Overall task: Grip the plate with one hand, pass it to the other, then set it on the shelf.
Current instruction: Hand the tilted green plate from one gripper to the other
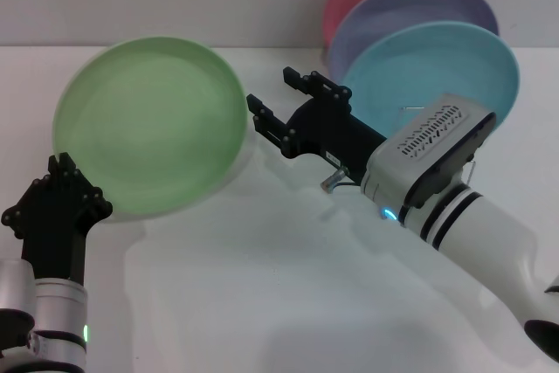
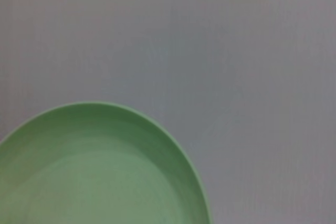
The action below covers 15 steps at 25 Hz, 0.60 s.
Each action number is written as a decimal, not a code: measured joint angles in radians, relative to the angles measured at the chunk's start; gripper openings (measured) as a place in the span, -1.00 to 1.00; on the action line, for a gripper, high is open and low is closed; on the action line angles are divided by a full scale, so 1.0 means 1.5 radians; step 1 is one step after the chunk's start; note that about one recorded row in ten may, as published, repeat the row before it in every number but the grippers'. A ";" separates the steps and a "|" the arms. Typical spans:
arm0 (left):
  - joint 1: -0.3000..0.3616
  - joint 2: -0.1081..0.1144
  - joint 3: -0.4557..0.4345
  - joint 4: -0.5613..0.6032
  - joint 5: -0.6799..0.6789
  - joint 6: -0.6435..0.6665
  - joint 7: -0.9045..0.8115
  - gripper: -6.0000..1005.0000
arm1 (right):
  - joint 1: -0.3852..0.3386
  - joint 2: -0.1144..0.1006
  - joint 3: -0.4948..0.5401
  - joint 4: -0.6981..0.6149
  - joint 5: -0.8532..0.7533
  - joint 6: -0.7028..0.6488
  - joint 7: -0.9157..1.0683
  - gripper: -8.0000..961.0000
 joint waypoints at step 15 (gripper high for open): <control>-0.006 0.000 0.013 0.003 0.006 0.005 -0.005 -0.87 | 0.005 0.002 0.009 0.011 -0.001 0.014 0.003 0.18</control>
